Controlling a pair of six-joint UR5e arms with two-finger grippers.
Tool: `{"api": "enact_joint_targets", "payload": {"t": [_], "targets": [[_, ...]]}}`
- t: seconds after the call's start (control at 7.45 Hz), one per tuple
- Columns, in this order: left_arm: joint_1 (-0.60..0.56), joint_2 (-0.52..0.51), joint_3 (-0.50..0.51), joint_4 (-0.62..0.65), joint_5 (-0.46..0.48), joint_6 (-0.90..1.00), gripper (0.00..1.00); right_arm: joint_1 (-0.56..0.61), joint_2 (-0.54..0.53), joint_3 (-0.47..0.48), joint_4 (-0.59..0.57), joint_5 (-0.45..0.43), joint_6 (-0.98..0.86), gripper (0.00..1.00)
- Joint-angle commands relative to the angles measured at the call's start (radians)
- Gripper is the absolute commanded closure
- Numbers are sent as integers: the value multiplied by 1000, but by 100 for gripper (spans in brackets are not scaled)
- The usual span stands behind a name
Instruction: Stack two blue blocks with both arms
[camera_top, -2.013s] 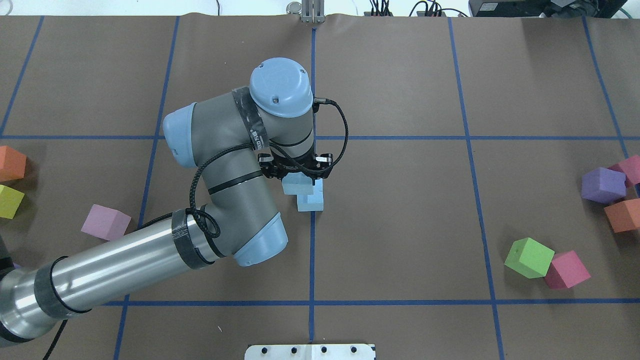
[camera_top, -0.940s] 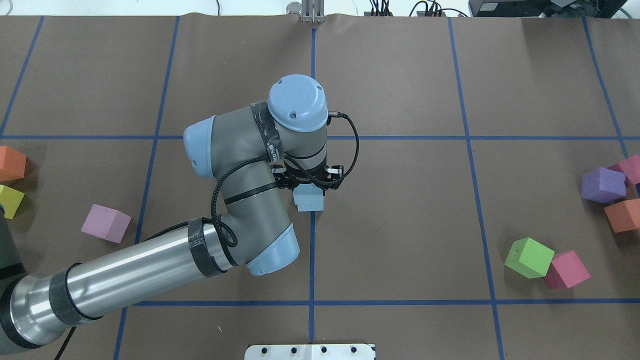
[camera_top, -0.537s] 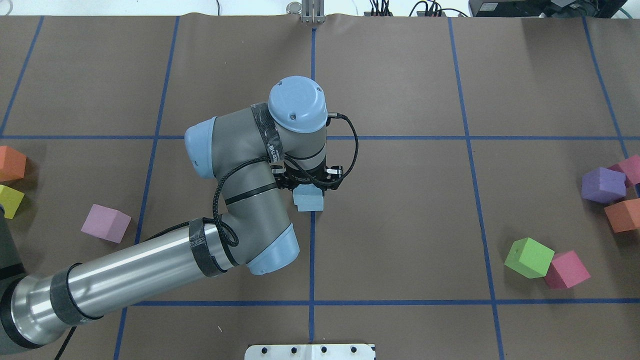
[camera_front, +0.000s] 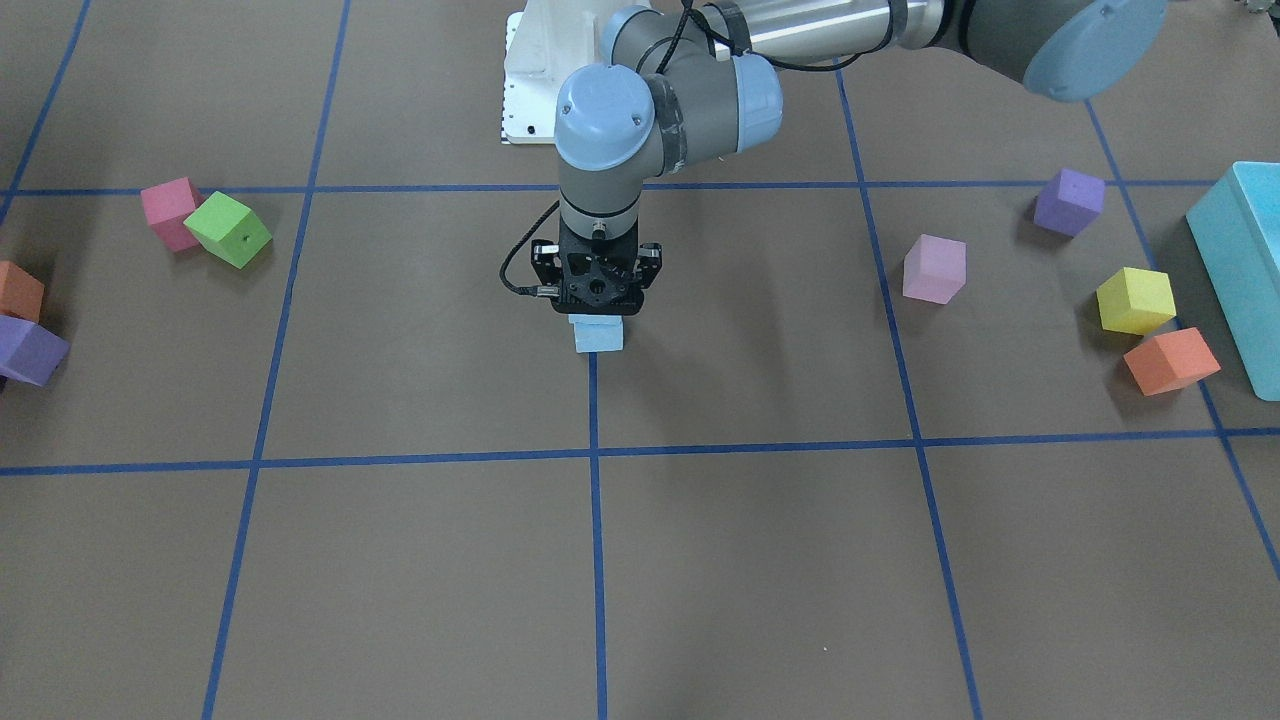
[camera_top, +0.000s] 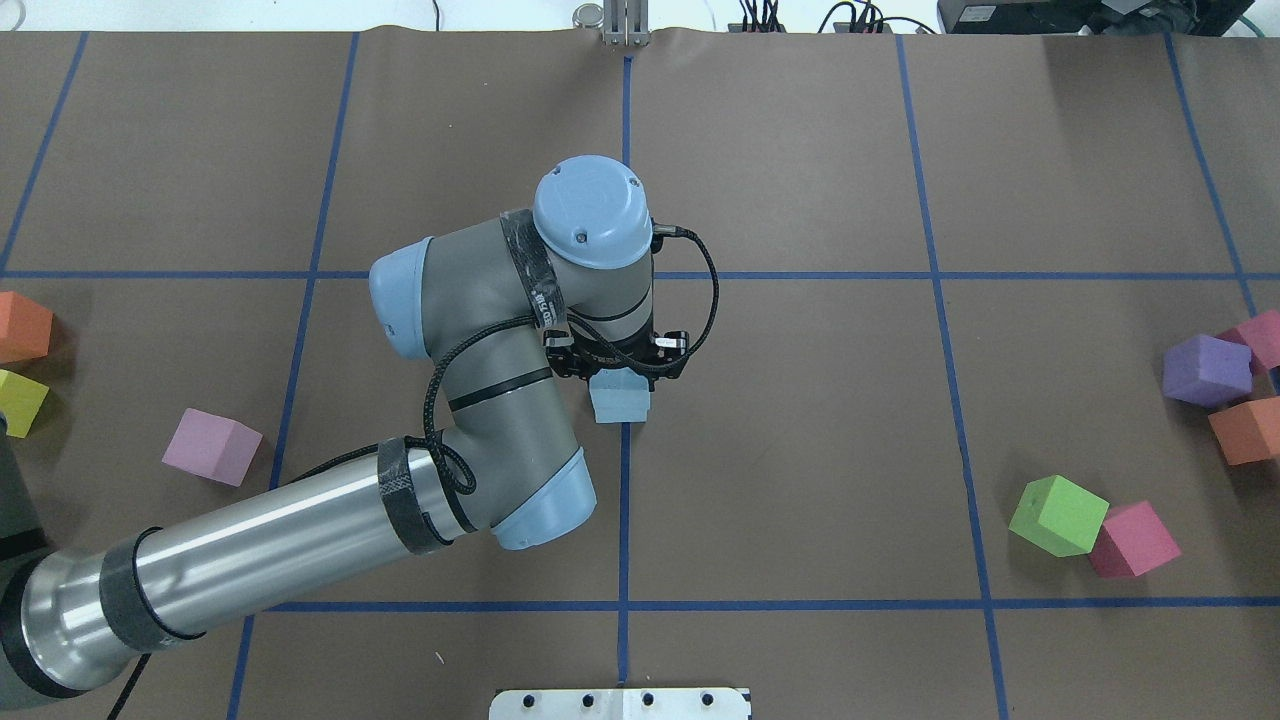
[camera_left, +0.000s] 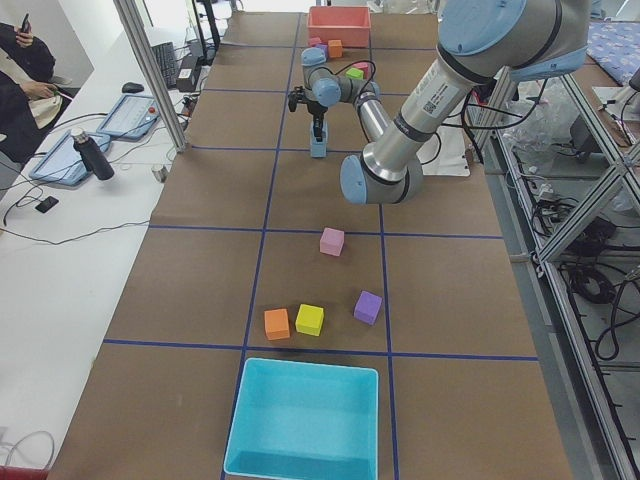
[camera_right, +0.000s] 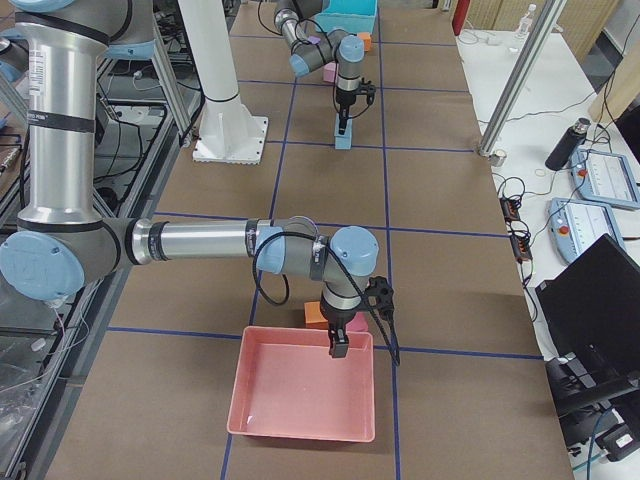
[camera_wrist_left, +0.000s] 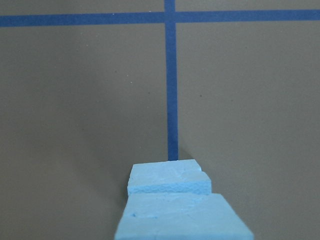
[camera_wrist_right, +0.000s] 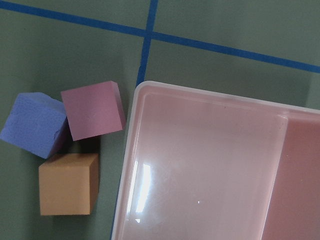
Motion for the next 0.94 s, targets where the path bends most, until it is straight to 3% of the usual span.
{"api": "enact_joint_targets", "payload": {"t": [0.0,0.27,0.81], "targets": [[0,8,-1,-14,31,0,4,0,0,0,0,0,0,0],[-1,19,-32,-9,81,2,3,0,0,0,0,2,0,0],[-12,46,-272,121,75,8,3,0,0,0,0,2,-2,0]]}}
